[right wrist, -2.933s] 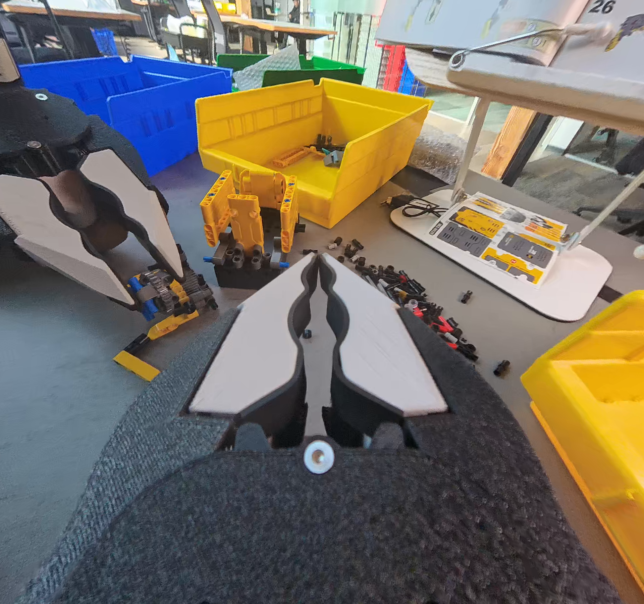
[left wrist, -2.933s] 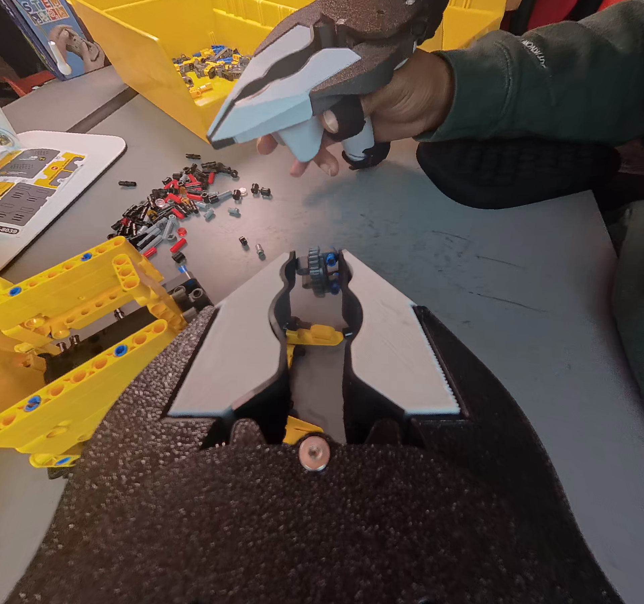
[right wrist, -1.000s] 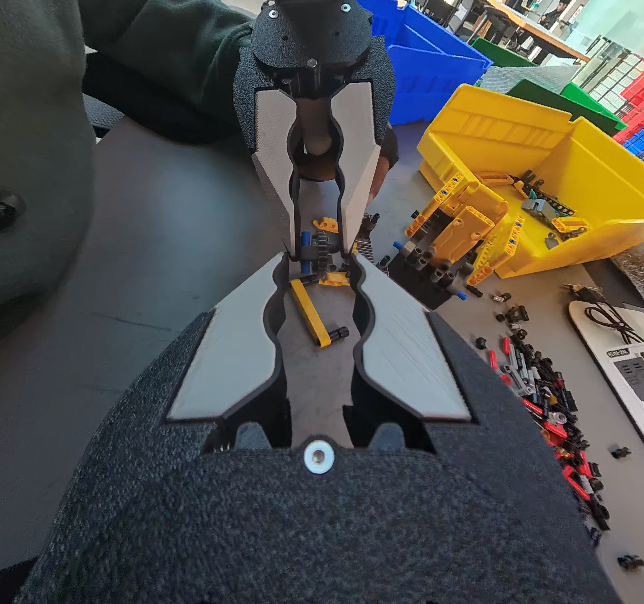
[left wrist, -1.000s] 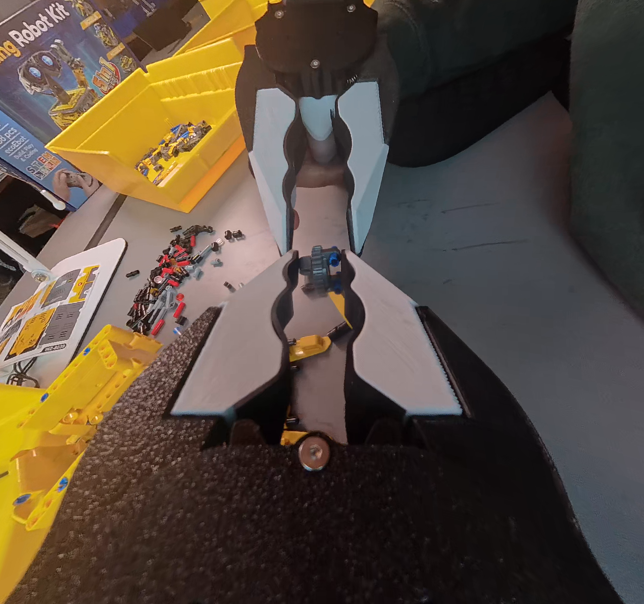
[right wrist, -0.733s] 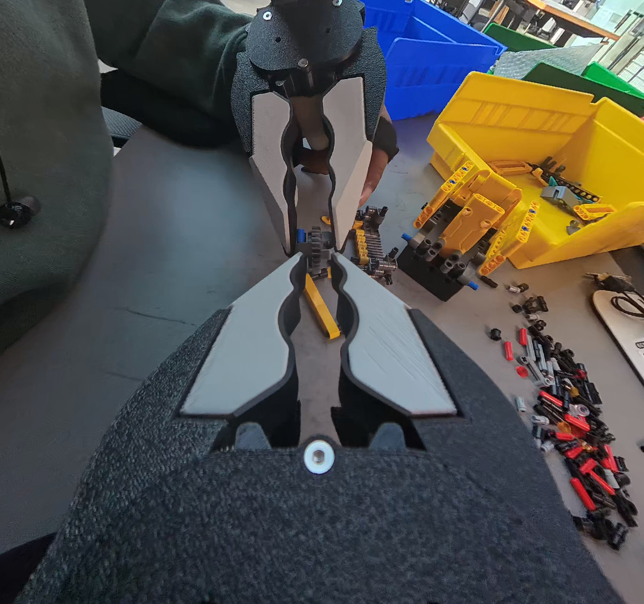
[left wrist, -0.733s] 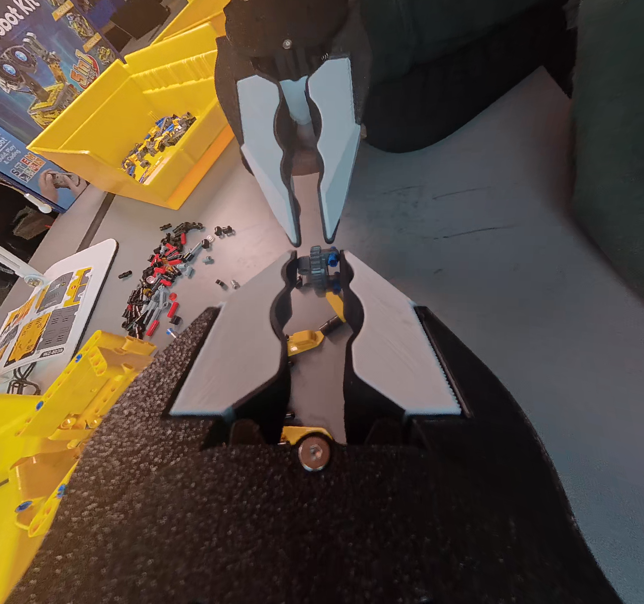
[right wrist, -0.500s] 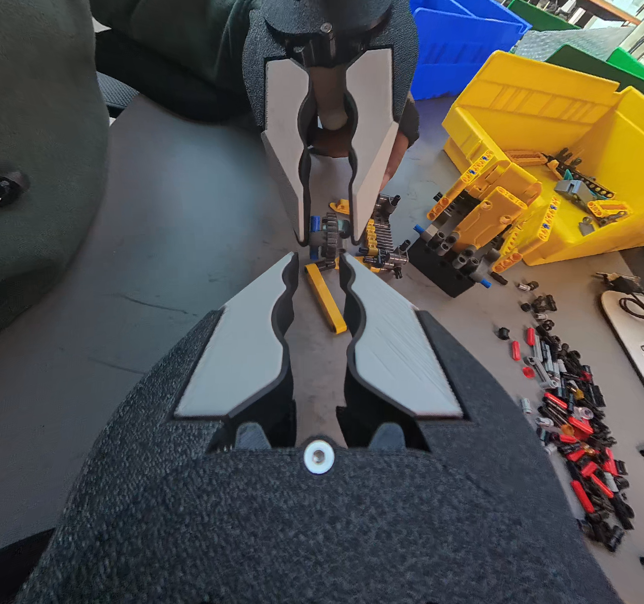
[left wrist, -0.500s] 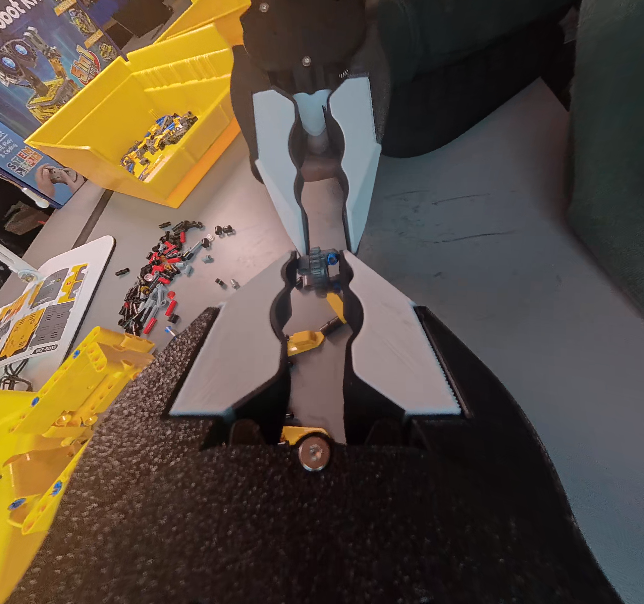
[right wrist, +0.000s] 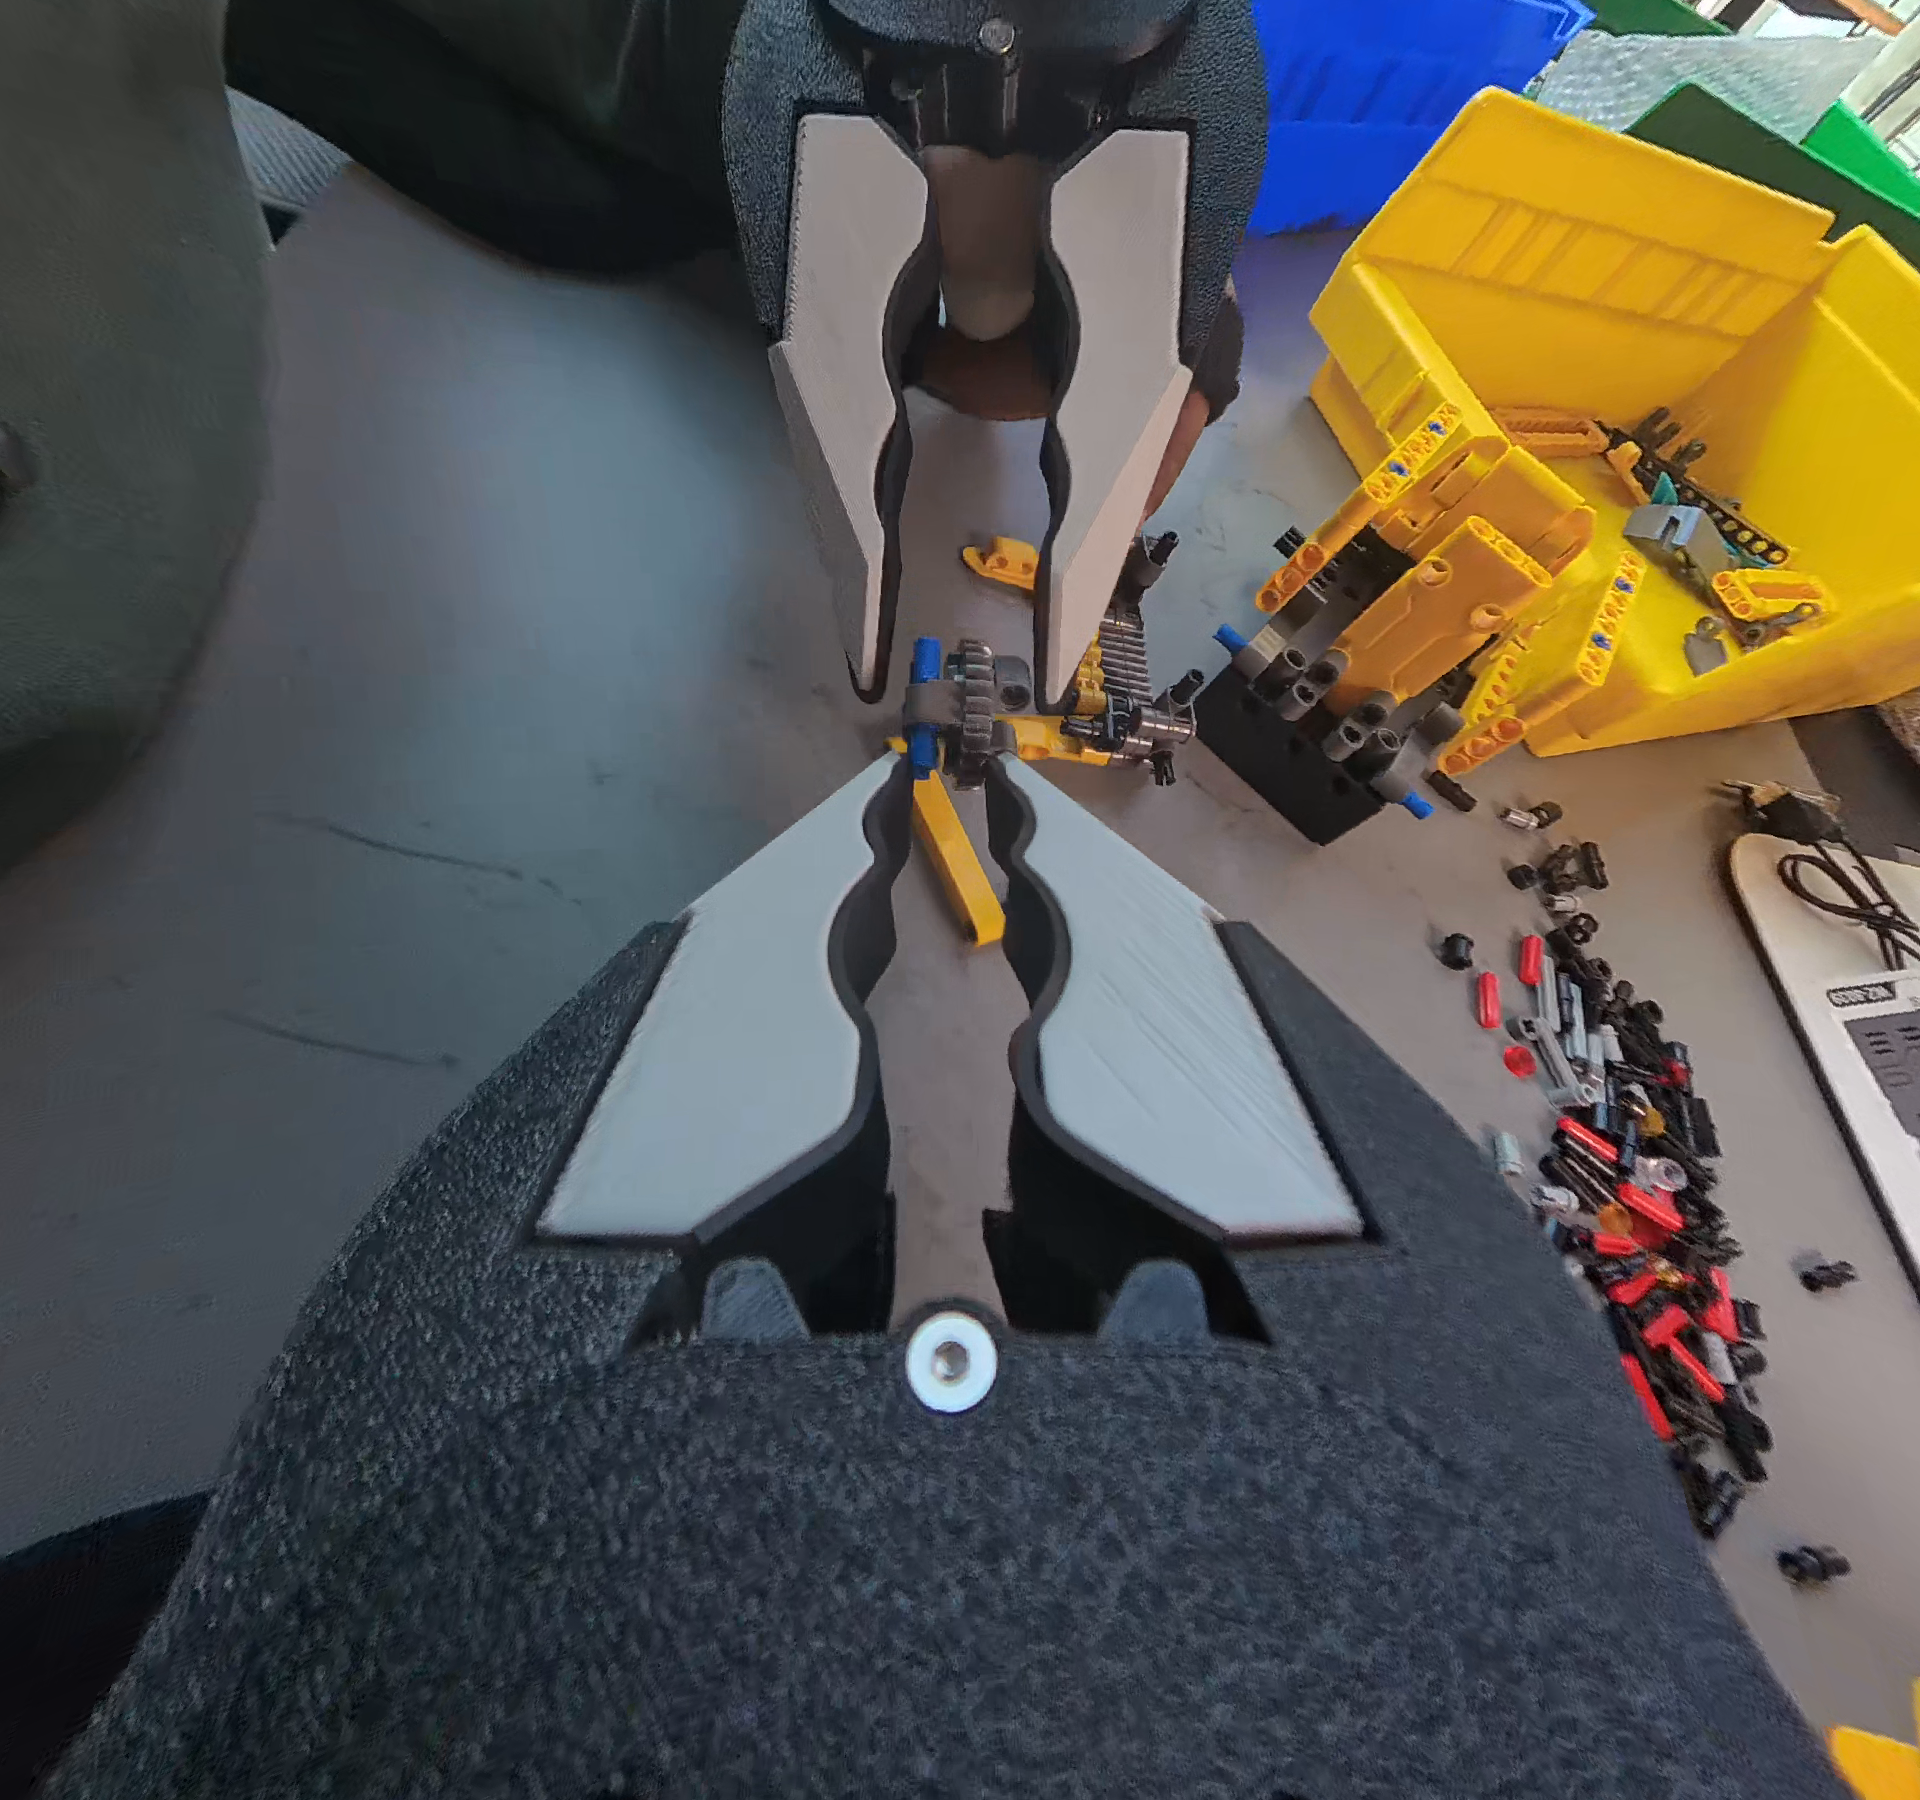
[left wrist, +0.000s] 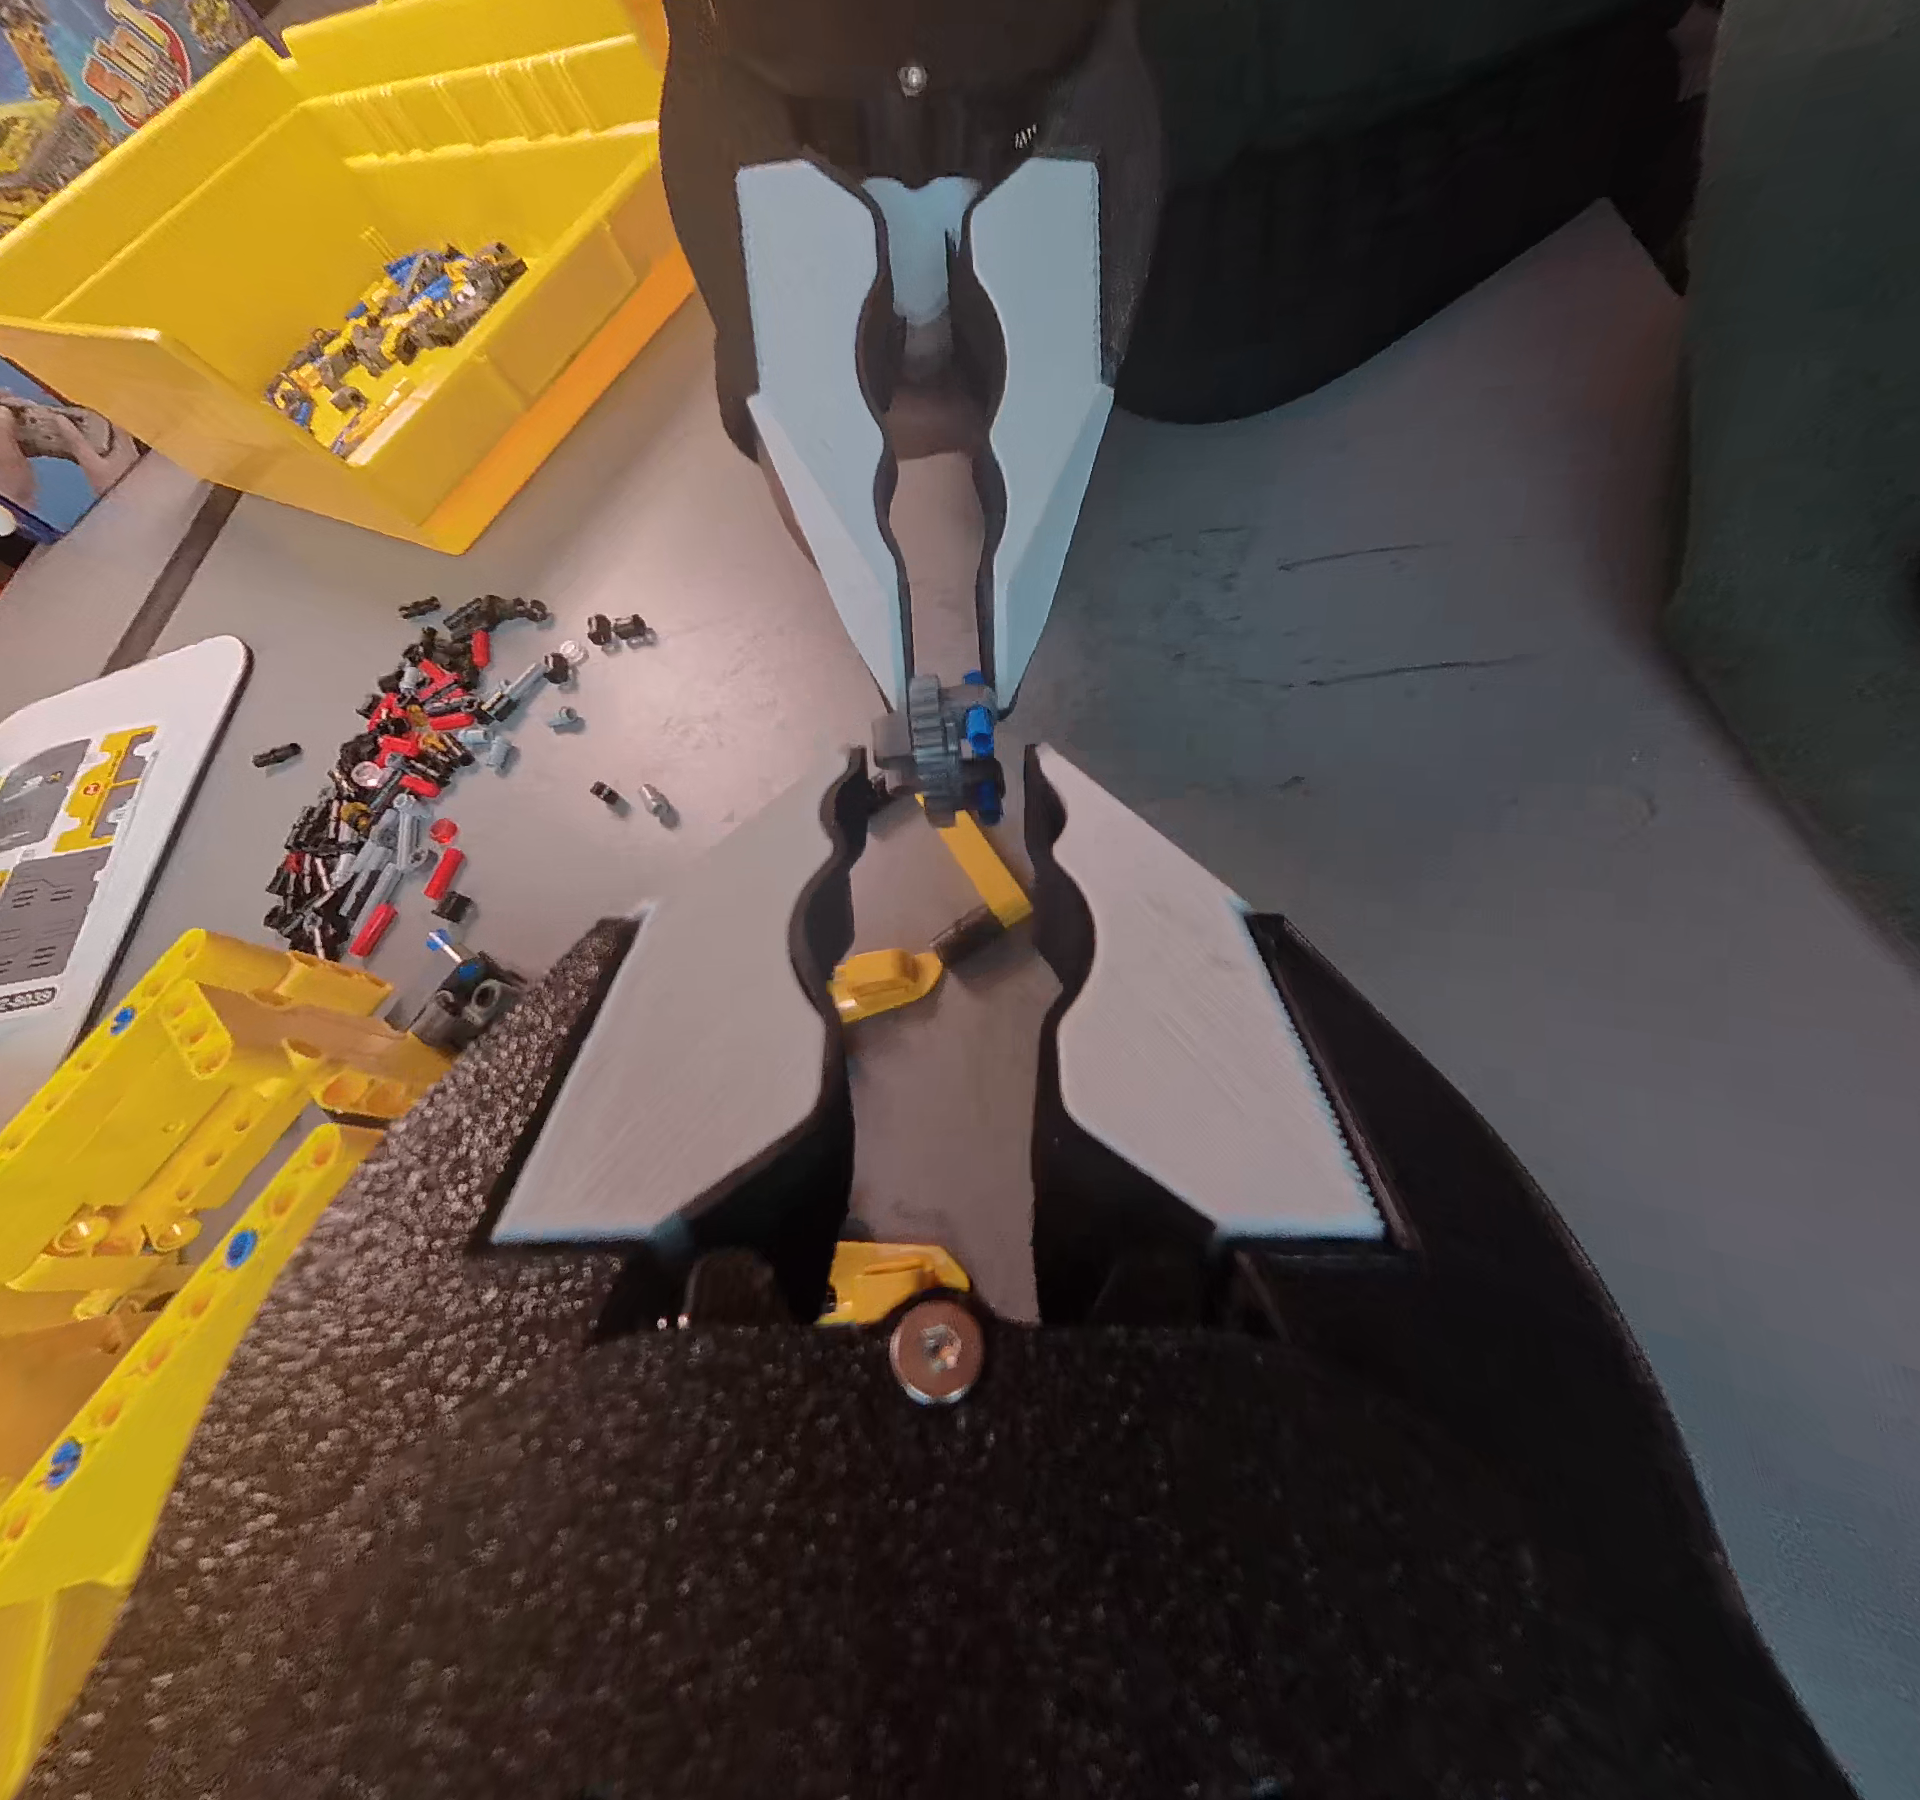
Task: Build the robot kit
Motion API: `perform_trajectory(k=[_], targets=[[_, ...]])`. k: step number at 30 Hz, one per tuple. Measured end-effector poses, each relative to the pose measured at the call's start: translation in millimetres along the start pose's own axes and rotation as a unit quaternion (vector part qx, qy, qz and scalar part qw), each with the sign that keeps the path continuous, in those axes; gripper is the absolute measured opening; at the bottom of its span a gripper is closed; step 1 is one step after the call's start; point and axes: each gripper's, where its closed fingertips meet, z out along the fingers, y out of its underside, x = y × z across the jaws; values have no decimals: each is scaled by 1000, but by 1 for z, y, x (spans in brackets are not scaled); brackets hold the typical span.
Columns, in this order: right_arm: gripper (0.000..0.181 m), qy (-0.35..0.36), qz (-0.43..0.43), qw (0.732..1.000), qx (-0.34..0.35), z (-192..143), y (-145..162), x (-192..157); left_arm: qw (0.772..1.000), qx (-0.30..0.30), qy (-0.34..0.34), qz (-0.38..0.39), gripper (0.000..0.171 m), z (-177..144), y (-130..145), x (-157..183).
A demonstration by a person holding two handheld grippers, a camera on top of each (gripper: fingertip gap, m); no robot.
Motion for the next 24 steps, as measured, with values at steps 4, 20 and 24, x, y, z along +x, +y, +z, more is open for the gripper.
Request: perform_trajectory(k=[4,20,24], targets=[[13,19,-44,997,-63,1,15,0,1000,-20,9,-17,31,1,6,1],[19,16,-6,1000,9,-2,-10,0,999,-24,-14,-24,22,4,5,-5],[23,22,0,1000,21,-5,-13,4,999,-4,-29,-20,22,1,-3,-10]])
